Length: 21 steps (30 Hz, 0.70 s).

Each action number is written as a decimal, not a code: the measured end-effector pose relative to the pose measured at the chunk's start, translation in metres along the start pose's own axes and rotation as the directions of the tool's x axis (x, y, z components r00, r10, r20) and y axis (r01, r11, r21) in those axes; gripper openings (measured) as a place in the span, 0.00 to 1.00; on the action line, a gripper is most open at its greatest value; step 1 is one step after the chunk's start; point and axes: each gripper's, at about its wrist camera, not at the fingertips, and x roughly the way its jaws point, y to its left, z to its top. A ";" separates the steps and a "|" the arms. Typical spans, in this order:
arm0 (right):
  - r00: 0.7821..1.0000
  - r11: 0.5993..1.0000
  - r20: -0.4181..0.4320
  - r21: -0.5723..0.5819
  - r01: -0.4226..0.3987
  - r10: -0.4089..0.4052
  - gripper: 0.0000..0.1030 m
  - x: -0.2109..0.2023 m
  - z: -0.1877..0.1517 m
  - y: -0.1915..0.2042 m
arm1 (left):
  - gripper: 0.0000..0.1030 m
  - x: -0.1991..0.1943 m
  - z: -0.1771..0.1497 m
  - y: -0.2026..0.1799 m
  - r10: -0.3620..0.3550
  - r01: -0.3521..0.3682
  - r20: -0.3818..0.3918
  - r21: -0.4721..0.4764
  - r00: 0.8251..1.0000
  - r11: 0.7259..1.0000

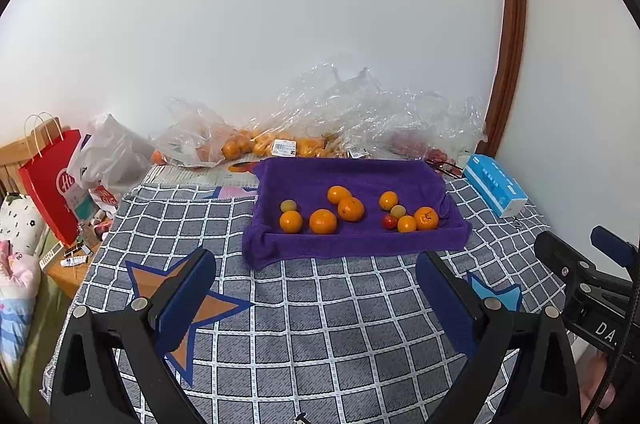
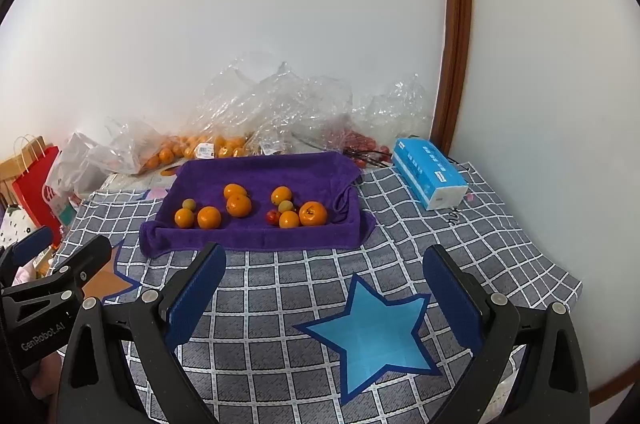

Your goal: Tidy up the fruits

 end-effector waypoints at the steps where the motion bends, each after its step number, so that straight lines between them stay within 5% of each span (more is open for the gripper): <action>1: 1.000 1.000 0.001 -0.001 0.000 0.000 0.95 0.000 0.000 0.000 | 0.98 0.000 0.000 0.000 0.001 -0.001 -0.001 0.001 1.000 1.000; 21: 1.000 1.000 0.004 0.004 0.003 -0.003 0.95 -0.001 -0.001 0.001 | 0.98 -0.002 0.000 0.001 0.001 -0.001 -0.001 -0.004 1.000 1.000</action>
